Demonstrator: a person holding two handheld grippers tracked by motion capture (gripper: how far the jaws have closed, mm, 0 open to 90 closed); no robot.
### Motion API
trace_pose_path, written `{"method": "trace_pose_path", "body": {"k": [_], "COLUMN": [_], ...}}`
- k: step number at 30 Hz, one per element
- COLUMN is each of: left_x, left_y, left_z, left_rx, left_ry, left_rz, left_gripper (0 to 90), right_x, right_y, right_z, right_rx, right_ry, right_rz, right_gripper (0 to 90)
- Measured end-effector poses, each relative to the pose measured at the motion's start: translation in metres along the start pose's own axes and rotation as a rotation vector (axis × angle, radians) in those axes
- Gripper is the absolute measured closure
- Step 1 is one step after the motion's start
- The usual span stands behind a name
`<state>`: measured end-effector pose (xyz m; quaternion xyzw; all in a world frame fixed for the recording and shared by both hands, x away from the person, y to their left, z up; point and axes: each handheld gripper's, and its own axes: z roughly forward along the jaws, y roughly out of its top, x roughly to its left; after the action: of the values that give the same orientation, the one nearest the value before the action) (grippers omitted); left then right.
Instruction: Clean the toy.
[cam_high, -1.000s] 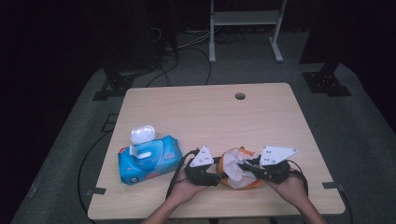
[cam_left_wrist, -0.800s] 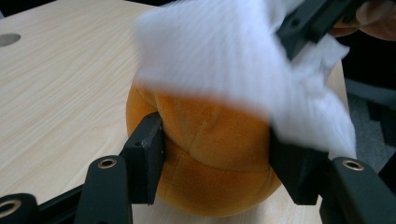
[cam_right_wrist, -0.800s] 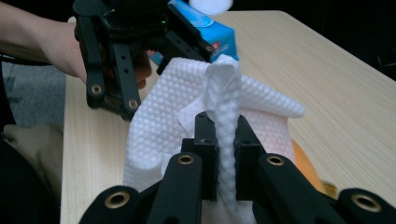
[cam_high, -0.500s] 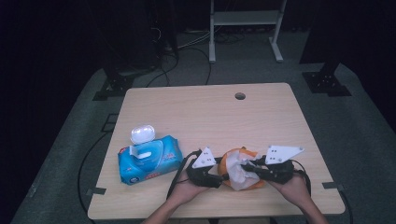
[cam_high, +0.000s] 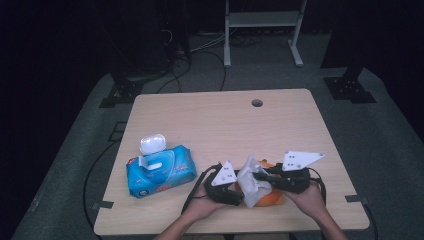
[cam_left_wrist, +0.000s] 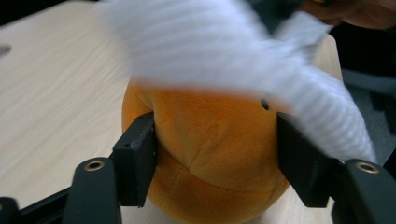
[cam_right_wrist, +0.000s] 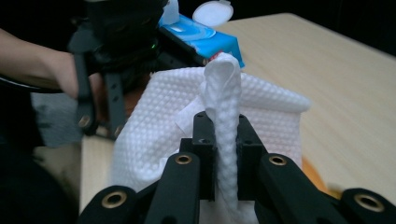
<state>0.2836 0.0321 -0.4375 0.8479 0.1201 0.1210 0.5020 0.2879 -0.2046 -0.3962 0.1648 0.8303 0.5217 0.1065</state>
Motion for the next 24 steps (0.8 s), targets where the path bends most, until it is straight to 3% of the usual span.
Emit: {"method": "trace_pose_path", "body": {"k": [2, 4, 6, 8, 11, 12, 15, 17, 19, 21, 22, 24], "left_x": [-0.002, 0.0, 0.004, 0.009, 0.018, 0.02, 0.016, 0.011, 0.003, -0.008, -0.011, -0.012], "left_y": [-0.001, -0.003, -0.006, -0.007, -0.007, -0.008, -0.008, -0.004, 0.0, 0.003, 0.004, 0.003], "left_z": [0.0, -0.001, -0.002, -0.002, 0.0, 0.001, 0.0, -0.001, 0.0, -0.001, -0.001, -0.003], "left_rx": [0.002, 0.006, 0.005, -0.005, -0.014, -0.012, -0.002, -0.011, -0.017, -0.023, -0.019, -0.024], "left_ry": [0.007, 0.0, -0.009, -0.016, -0.066, -0.083, -0.078, -0.059, -0.035, -0.009, 0.006, 0.013], "left_rz": [0.013, 0.003, -0.017, -0.071, -0.213, -0.226, -0.18, -0.138, -0.063, 0.031, 0.06, 0.076], "left_gripper": [35.7, 36.0, 35.8, 30.9, 15.7, 14.9, 24.9, 32.0, 34.4, 35.8, 36.9, 38.8], "right_x": [0.001, -0.005, -0.013, -0.02, -0.017, -0.015, -0.008, -0.007, -0.002, 0.006, 0.008, 0.006], "right_y": [0.0, -0.005, -0.009, -0.016, -0.022, -0.022, -0.017, -0.013, -0.003, 0.006, 0.008, 0.006], "right_z": [0.006, 0.003, -0.005, -0.013, -0.013, -0.012, -0.011, -0.012, -0.008, -0.001, 0.004, 0.006], "right_rx": [0.042, 0.048, 0.059, 0.073, 0.105, 0.11, 0.133, 0.085, 0.039, 0.043, 0.055, 0.07], "right_ry": [-0.015, -0.032, -0.09, -0.109, -0.078, -0.062, -0.05, -0.027, -0.014, -0.015, -0.022, -0.028], "right_rz": [-0.03, -0.007, 0.009, 0.045, 0.053, 0.047, 0.02, 0.044, 0.032, -0.004, -0.022, -0.023], "right_gripper": [82.4, 82.5, 82.5, 82.4, 82.5, 82.5, 82.5, 82.5, 82.5, 82.5, 82.6, 82.7]}}
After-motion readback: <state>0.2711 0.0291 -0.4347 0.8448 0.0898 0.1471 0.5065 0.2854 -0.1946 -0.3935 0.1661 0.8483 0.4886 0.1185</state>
